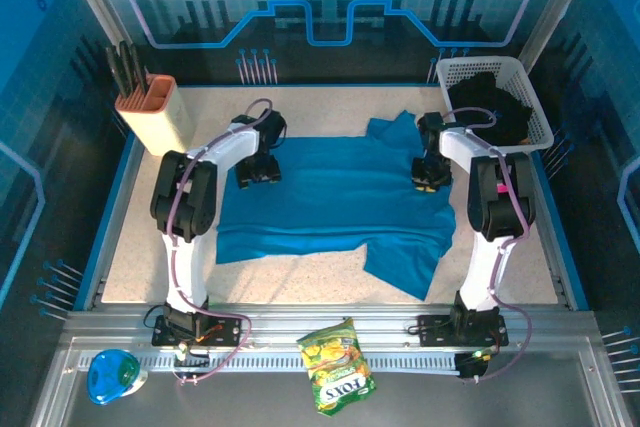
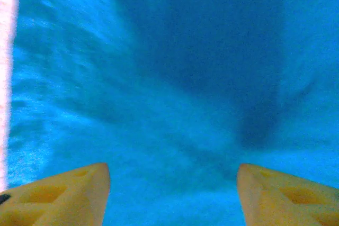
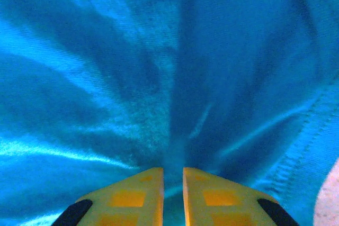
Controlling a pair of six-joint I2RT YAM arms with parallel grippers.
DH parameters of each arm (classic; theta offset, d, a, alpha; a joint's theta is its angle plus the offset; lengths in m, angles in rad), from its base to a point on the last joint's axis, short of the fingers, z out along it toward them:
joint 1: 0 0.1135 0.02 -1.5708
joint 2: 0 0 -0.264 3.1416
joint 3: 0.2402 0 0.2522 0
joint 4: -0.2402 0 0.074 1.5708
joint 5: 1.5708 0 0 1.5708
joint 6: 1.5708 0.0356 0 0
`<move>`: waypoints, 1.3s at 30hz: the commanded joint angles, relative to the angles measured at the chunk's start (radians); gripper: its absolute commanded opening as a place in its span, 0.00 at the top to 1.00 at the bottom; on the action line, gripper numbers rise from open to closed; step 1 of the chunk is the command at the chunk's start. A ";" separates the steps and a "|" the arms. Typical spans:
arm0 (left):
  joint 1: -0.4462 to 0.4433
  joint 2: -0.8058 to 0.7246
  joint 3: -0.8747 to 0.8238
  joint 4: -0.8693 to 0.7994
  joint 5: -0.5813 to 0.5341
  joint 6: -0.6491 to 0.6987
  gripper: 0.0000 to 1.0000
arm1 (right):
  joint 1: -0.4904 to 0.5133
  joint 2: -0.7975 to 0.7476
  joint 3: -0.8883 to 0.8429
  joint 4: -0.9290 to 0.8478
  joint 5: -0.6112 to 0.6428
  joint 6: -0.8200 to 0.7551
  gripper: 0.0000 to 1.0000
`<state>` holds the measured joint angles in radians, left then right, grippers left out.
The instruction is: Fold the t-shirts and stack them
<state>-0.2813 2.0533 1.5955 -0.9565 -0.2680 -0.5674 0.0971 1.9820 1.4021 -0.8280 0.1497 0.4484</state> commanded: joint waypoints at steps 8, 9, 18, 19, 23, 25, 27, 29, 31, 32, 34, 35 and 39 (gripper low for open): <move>0.142 0.023 0.302 -0.165 -0.131 0.107 0.50 | -0.010 -0.191 -0.014 -0.036 -0.055 -0.014 0.77; 0.155 0.054 0.322 -0.157 -0.130 0.126 0.52 | -0.009 -0.202 -0.021 -0.036 -0.063 -0.018 0.77; 0.193 0.257 0.441 -0.038 -0.092 0.295 0.54 | -0.009 -0.279 -0.063 -0.041 -0.083 -0.031 0.76; 0.194 0.270 0.448 -0.029 -0.093 0.307 0.54 | -0.008 -0.285 -0.066 -0.043 -0.083 -0.033 0.76; 0.204 0.311 0.479 -0.003 -0.100 0.339 0.53 | -0.008 -0.308 -0.080 -0.051 -0.080 -0.038 0.76; 0.212 0.320 0.486 0.011 -0.099 0.351 0.53 | -0.008 -0.321 -0.089 -0.053 -0.079 -0.040 0.76; 0.221 0.329 0.489 0.029 -0.090 0.368 0.53 | -0.008 -0.331 -0.099 -0.054 -0.076 -0.041 0.76; 0.229 0.347 0.505 0.032 -0.070 0.388 0.53 | -0.008 -0.338 -0.104 -0.054 -0.072 -0.042 0.76; 0.234 0.370 0.528 0.027 -0.050 0.411 0.53 | -0.007 -0.341 -0.104 -0.058 -0.072 -0.042 0.75; 0.235 0.384 0.543 0.021 -0.043 0.422 0.53 | -0.008 -0.341 -0.104 -0.060 -0.071 -0.043 0.76; 0.238 0.410 0.570 0.007 -0.030 0.440 0.53 | -0.008 -0.342 -0.103 -0.063 -0.070 -0.043 0.75; 0.240 0.424 0.584 0.000 -0.022 0.446 0.53 | -0.006 -0.342 -0.104 -0.063 -0.070 -0.044 0.75; 0.250 0.495 0.664 -0.043 0.005 0.462 0.52 | -0.006 -0.339 -0.104 -0.066 -0.067 -0.045 0.75</move>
<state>-0.0410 2.4969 2.1990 -0.9447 -0.3084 -0.1463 0.0971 1.6661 1.3060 -0.8654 0.0856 0.4171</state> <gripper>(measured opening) 0.475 0.245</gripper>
